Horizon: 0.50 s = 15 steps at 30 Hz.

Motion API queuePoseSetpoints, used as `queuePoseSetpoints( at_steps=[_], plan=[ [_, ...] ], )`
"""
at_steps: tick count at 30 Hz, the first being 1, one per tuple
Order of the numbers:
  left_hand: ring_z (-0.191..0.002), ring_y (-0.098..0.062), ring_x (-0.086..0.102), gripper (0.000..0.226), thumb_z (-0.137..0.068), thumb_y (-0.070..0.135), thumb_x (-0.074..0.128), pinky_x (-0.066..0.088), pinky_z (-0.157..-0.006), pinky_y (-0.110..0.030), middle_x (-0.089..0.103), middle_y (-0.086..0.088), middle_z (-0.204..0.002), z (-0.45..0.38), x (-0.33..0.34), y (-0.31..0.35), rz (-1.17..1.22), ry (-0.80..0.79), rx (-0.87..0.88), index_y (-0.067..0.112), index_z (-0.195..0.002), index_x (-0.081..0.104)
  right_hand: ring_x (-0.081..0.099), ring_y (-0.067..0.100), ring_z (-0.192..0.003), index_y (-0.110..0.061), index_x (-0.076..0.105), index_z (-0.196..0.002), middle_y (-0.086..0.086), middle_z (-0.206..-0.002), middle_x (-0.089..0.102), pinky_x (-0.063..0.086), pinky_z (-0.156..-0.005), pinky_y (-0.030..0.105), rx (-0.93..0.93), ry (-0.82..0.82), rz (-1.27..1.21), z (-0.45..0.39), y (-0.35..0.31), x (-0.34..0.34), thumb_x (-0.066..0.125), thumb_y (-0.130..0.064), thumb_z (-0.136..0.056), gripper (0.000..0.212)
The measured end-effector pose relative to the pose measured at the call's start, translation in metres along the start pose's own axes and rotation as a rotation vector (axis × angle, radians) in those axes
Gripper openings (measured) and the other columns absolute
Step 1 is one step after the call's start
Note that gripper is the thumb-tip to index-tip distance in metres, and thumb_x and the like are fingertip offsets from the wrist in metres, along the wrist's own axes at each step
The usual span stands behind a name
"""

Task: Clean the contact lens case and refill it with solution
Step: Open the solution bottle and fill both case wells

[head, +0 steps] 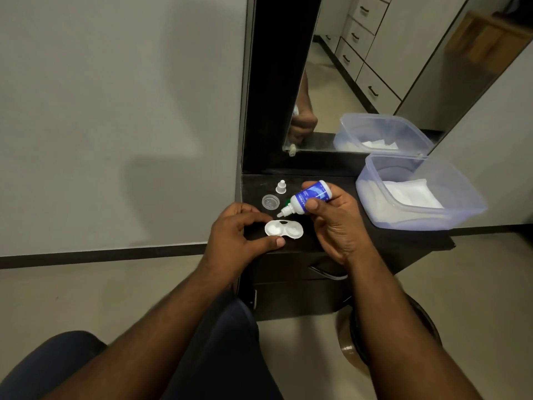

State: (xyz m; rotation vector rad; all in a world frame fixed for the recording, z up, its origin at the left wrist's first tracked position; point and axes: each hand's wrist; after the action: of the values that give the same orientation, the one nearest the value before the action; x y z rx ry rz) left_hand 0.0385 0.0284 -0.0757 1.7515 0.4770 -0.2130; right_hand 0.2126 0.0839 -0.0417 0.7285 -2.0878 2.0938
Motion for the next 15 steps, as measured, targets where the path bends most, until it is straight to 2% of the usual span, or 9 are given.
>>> queuePoseSetpoints(
  at_steps=[3,9,15],
  plan=[
    [-0.091,0.001,0.054,0.035,-0.062,0.031,0.086,0.039,-0.067,-0.005,0.057,0.008,-0.096,-0.0001,0.0001,0.0005,0.016,0.006,0.003,0.026,-0.095,0.075,0.069,0.016,-0.075,-0.011,0.069,-0.084,0.003,-0.078,0.072,0.055,-0.068,0.023,0.000,-0.004,0.024,0.0001,-0.0012,0.0013,0.091,-0.030,-0.039,0.054],
    [-0.092,0.009,0.051,0.034,-0.062,0.032,0.085,0.039,-0.068,-0.002,0.056,0.012,-0.096,-0.0008,-0.0001,0.0001,0.008,-0.001,0.016,0.027,-0.094,0.074,0.068,0.019,-0.076,-0.005,0.064,-0.086,0.006,-0.079,0.070,0.055,-0.068,0.025,0.009,0.008,0.041,-0.0016,0.0007,-0.0006,0.092,-0.030,-0.037,0.062],
    [-0.091,0.012,0.050,0.034,-0.063,0.032,0.085,0.039,-0.069,-0.002,0.055,0.013,-0.096,-0.0002,0.0006,0.0002,0.013,0.008,0.019,0.028,-0.094,0.074,0.068,0.017,-0.073,-0.004,0.060,-0.085,0.004,-0.075,0.069,0.055,-0.066,0.024,0.015,0.012,0.069,-0.0010,-0.0003,0.0000,0.083,-0.006,-0.051,0.041]
  ],
)
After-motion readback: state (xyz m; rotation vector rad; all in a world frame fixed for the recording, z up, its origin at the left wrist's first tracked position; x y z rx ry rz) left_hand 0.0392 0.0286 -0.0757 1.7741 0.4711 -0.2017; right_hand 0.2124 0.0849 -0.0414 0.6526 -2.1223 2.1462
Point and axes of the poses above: each hand's wrist, its own z-axis away from the middle knuckle, its own x-axis out of the palm, y = z × x
